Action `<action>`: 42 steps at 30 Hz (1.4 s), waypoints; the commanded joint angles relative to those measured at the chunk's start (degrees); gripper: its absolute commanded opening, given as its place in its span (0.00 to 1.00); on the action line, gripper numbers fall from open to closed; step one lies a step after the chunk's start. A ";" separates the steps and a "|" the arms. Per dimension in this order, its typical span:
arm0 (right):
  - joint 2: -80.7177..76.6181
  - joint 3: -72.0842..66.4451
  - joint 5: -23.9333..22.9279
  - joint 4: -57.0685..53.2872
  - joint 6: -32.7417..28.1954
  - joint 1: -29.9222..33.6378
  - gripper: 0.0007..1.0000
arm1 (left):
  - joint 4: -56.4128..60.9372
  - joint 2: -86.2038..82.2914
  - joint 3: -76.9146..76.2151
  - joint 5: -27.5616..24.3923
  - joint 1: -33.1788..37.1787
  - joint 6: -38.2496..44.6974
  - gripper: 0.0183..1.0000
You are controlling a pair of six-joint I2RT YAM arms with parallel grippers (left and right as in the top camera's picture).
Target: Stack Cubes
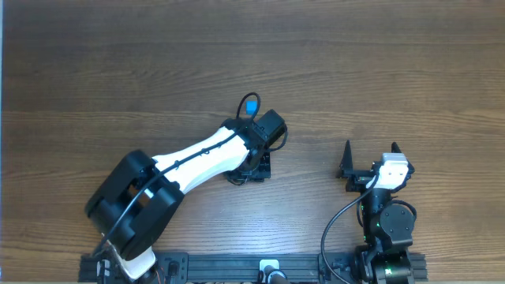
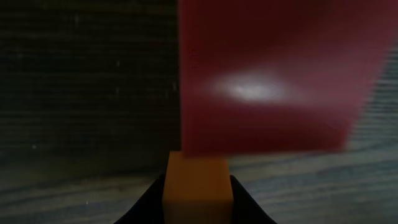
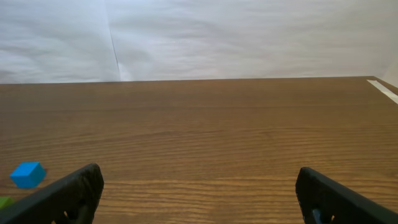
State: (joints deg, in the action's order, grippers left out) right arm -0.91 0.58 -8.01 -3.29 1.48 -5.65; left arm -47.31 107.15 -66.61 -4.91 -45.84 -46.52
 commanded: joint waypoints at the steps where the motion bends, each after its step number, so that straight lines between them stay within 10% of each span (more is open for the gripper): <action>1: 0.59 -0.28 0.00 -0.20 0.15 0.31 0.99 | -0.74 -6.29 0.11 -0.57 0.37 -0.39 0.19; 42: 0.59 -0.28 0.00 -0.20 0.15 0.31 0.99 | -12.96 1.77 -18.75 4.50 4.83 4.24 0.18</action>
State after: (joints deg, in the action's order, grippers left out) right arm -0.91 0.58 -8.03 -3.29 1.48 -5.65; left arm -60.23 108.09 -84.25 -1.04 -41.10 -43.07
